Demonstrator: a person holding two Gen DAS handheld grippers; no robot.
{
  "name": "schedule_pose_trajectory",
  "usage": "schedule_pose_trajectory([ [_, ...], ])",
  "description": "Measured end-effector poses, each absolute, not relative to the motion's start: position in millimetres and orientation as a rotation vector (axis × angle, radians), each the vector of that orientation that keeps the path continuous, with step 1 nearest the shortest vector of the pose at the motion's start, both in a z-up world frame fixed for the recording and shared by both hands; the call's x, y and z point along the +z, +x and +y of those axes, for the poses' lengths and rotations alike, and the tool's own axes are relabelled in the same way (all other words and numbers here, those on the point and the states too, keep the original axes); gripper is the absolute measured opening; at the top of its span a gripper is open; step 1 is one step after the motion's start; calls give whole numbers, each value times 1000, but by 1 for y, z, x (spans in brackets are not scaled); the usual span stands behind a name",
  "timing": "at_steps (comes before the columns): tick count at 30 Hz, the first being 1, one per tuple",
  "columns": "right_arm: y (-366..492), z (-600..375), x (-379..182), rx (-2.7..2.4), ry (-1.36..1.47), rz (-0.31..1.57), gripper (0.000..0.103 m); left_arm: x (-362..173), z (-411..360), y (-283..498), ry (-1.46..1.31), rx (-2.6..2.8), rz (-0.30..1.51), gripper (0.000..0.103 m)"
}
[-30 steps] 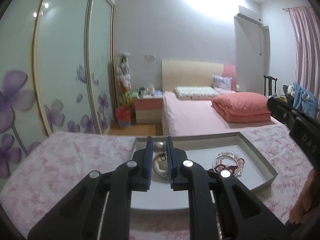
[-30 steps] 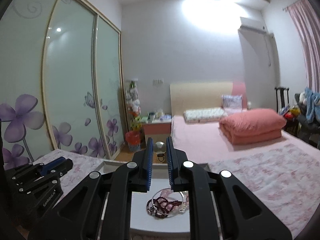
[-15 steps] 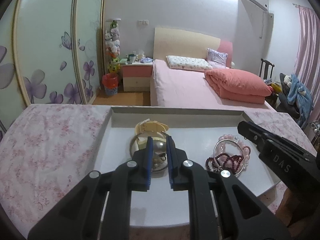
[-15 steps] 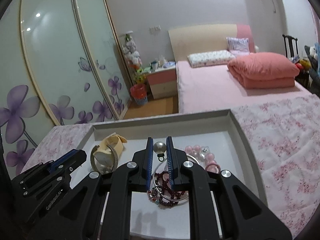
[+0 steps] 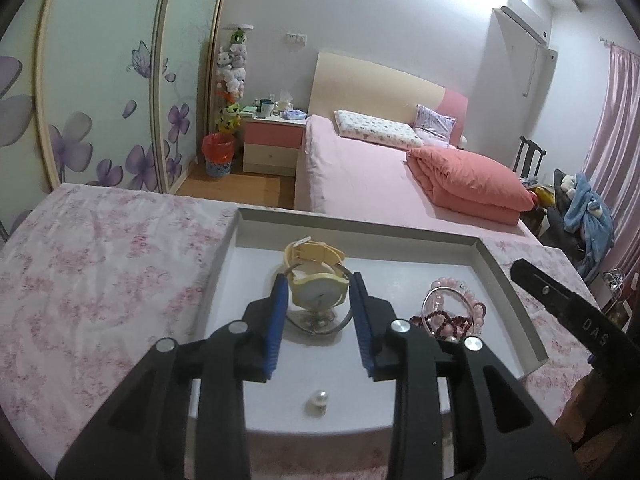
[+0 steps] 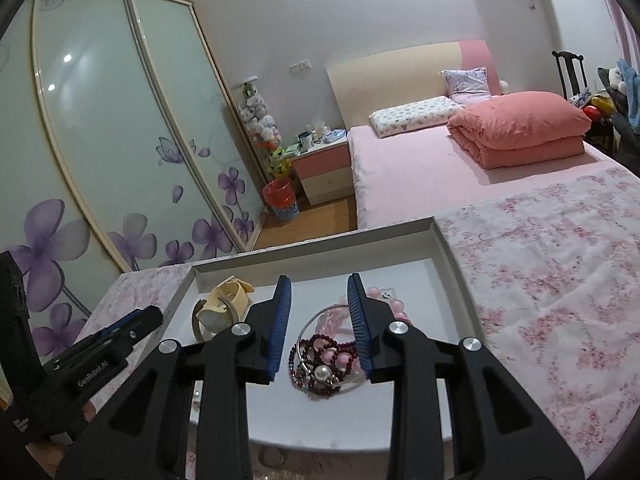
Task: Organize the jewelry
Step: 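Grasp the pearl bracelet with the left tool while the right tool approaches the silver ring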
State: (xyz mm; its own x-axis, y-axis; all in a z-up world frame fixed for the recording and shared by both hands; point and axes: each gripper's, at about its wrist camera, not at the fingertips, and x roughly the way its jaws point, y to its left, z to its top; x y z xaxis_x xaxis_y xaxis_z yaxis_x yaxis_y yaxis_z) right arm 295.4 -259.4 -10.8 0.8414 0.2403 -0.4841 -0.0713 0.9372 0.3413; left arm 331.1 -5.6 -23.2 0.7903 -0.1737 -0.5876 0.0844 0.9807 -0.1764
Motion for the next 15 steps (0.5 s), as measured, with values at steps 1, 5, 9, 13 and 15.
schedule_pose_trajectory([
  [1, 292, -261, -9, 168, 319, 545, 31, -21, -6, 327, -143, -142, 645, 32],
  [5, 274, -263, -4, 173, 313, 527, 31, -20, -11, 301, -115, -191, 661, 32],
  [9, 249, -267, -1, 176, 293, 516, 31, -32, -30, 269, -54, -302, 721, 37],
  [13, 229, -274, -7, 172, 297, 530, 31, -53, -65, 245, 32, -424, 818, 37],
  [15, 222, -277, -11, 169, 304, 545, 31, -62, -79, 240, 57, -458, 852, 37],
])
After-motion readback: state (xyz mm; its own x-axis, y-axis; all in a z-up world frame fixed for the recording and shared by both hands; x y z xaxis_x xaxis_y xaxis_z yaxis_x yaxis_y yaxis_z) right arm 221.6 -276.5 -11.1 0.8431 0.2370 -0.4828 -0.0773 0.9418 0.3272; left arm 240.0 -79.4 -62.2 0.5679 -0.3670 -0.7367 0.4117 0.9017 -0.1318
